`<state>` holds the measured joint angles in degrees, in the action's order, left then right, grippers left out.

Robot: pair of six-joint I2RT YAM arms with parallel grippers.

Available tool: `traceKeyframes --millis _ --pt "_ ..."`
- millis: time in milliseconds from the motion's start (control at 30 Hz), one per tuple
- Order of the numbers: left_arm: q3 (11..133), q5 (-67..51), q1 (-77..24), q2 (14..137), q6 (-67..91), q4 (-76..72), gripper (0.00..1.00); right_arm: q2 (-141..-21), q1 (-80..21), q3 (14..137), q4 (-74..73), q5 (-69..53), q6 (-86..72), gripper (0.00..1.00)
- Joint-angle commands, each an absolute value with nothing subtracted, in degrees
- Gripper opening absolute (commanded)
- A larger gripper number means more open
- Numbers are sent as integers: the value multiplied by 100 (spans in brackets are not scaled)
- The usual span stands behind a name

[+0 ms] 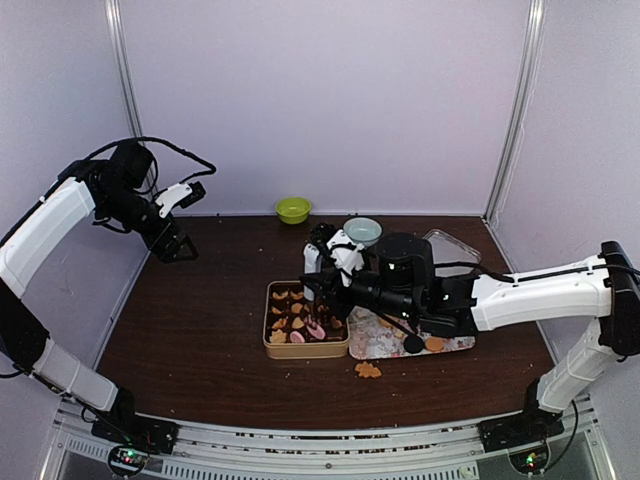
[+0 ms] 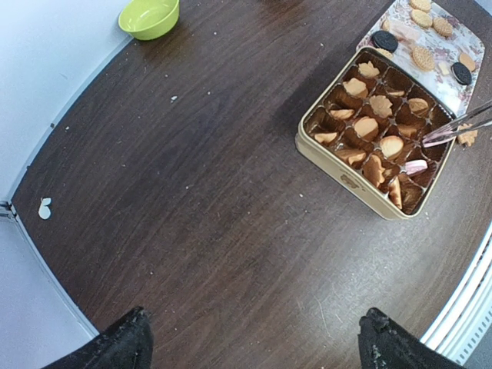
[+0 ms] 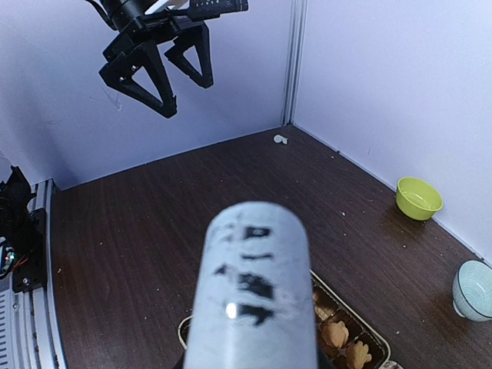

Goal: Pack the cookies
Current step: Place the fake cookies in the empty pocket of the box.

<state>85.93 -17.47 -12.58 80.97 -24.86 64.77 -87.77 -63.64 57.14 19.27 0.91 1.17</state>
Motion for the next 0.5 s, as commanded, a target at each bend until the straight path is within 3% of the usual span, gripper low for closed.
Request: traceKeyframes --millis 0,467 --pt "8630 -1723 -1221 8057 -2482 6504 96 -8791 -6395 5718 2478 231 140 0" --pt "8693 -1720 -1218 8048 -2501 6550 96 -8827 -6416 5401 2604 333 48 0"
